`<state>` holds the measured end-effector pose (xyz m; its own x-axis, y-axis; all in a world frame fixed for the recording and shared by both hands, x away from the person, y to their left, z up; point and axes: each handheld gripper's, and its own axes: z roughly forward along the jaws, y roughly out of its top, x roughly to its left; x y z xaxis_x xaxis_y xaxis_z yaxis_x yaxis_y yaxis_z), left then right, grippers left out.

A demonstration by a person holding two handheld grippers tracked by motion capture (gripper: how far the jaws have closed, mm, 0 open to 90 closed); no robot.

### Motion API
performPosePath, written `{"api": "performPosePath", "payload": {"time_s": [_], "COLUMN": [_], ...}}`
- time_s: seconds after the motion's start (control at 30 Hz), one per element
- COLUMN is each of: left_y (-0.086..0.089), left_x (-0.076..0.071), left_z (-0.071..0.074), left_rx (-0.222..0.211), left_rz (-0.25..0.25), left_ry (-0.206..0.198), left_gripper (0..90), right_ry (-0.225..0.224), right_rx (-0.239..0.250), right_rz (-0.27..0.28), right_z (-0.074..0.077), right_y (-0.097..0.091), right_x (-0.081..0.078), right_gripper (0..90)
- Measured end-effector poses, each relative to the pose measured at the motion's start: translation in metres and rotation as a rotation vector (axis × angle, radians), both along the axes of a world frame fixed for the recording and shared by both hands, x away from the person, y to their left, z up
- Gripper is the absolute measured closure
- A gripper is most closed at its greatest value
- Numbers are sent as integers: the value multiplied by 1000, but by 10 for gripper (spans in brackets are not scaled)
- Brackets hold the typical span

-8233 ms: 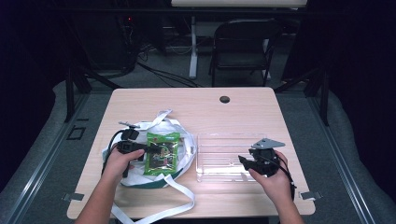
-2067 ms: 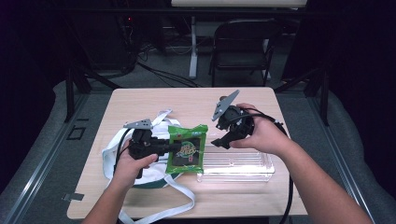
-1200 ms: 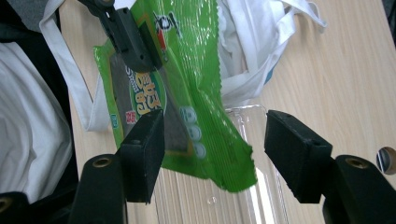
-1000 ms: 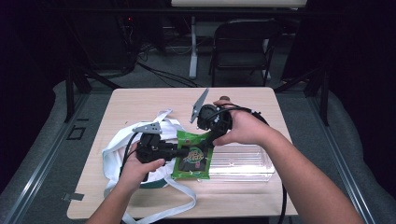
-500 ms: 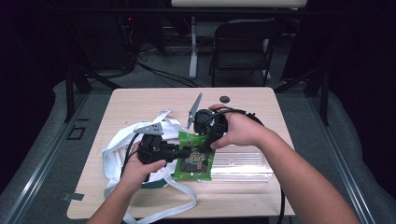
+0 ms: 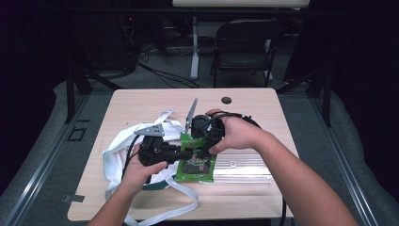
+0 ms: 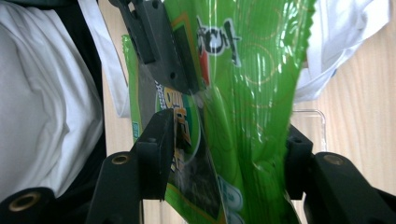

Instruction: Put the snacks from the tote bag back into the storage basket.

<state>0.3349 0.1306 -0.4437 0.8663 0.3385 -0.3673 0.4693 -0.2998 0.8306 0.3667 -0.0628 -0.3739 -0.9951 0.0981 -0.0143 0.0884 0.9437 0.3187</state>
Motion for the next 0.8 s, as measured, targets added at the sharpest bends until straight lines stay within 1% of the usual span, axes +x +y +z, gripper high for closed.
{"api": "performPosePath", "payload": {"time_s": [0.07, 0.23, 0.4, 0.5, 0.63, 0.7, 0.8], "left_y": [0, -1, -2, -2, -3, -3, -3], "left_x": [0, 0, 1, 1, 1, 0, 0], "left_z": [0, -1, -2, -2, -3, -2, -2], "left_rx": [0, 4, 7, 10, 12, 11, 15], "left_rz": [-1, 3, -3, -5, -12, -12, -15], "left_ry": [-1, 6, 5, 6, 1, 0, -5], "left_gripper": [722, 722, 722, 722, 721, 718, 704], "right_ry": [12, 19, 30, 26, 40, 41, 41], "right_rx": [0, -5, -4, -5, -15, -21, -24], "right_rz": [3, 4, 8, 11, 14, 20, 33], "right_z": [-1, -4, -3, -3, -2, -1, 1], "right_y": [0, 1, 1, 1, 0, 0, 0], "right_x": [0, 1, 1, 1, 2, 2, 3], "right_gripper": [485, 495, 562, 582, 633, 640, 684]}}
